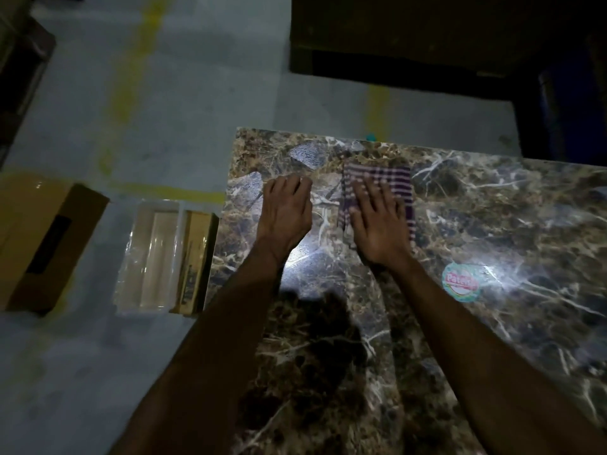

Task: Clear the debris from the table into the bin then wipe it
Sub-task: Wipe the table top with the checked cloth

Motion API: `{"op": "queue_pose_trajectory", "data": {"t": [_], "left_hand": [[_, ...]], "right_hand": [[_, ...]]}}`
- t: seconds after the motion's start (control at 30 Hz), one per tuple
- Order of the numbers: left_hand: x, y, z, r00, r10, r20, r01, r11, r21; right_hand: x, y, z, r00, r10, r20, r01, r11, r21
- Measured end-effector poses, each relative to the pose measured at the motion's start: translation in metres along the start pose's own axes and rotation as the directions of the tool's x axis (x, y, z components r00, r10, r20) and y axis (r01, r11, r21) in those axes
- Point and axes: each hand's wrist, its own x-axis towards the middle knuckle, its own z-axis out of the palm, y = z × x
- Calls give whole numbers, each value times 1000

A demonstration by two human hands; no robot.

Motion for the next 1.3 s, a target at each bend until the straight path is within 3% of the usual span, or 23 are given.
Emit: {"op": "queue_pose_trajectory", "data": {"t": [0.07,0.17,0.37,0.53,0.7,0.83,0.93,1.03,1.17,1.3], "left_hand": [[-2,3,8,996,-88,-29,88,996,-8],[-1,3,14,994,-110,-19,111,994,23],[3,-2,9,990,-114,78,111,993,37],[14,-6,8,997,-78,-19,77,995,-60],[14,-6,9,994,-104,-16,102,992,-73],[14,-2,10,987,-159,0,159,983,-92],[13,-2,12,968,-250,-9,247,962,-117],[12,-3,12,967,-256,-12,253,961,-114],[12,-3,13,967,-252,-33,247,963,-104],[11,-3,12,967,-255,-27,250,960,-123]], "right_hand": [[28,-10,0,999,38,-22,-38,999,5],[51,-30,7,999,30,-39,-30,1000,-5],[16,-14,10,968,-242,60,246,968,-60],[24,12,-4,995,-95,35,96,995,-40],[80,-27,-2,999,31,-5,-31,1000,3],[67,-54,9,992,-123,21,124,992,-29],[37,-37,10,974,-217,58,220,974,-52],[32,-12,-1,984,-162,72,165,985,-49],[76,-21,-7,1000,26,-12,-26,1000,4],[103,-63,3,999,-40,-5,40,999,-3]]}}
